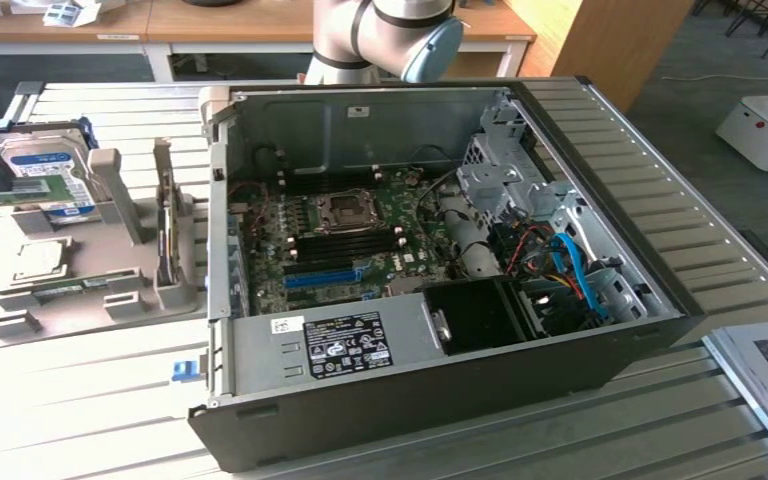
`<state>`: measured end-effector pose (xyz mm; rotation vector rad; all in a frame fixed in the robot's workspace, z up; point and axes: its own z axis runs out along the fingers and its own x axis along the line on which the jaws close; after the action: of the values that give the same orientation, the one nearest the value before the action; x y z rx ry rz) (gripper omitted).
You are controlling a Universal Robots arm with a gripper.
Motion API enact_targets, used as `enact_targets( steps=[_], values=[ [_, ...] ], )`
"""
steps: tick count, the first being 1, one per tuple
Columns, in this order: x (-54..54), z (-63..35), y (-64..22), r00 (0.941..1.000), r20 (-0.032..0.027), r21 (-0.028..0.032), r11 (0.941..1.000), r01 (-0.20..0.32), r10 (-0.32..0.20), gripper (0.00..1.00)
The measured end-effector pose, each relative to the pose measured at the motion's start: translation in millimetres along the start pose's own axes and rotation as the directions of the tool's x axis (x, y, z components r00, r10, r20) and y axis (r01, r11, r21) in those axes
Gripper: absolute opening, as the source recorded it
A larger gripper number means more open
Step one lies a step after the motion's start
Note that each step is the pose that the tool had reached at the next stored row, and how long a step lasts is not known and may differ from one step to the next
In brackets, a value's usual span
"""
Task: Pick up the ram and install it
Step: 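Pick up the ram and move it above insertion slot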
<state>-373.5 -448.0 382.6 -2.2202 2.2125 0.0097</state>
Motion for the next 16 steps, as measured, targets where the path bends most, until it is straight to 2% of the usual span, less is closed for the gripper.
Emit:
enact_targets(
  steps=[8, 16],
  values=[
    [0.0, 0.1, -5.1, 1.0000, 0.0001, 0.0001, 1.0000, 0.000, 0.000, 0.12],
    [0.0, 0.1, -15.7, 1.0000, 0.0001, 0.0001, 1.0000, 0.000, 0.000, 0.12]
  ],
)
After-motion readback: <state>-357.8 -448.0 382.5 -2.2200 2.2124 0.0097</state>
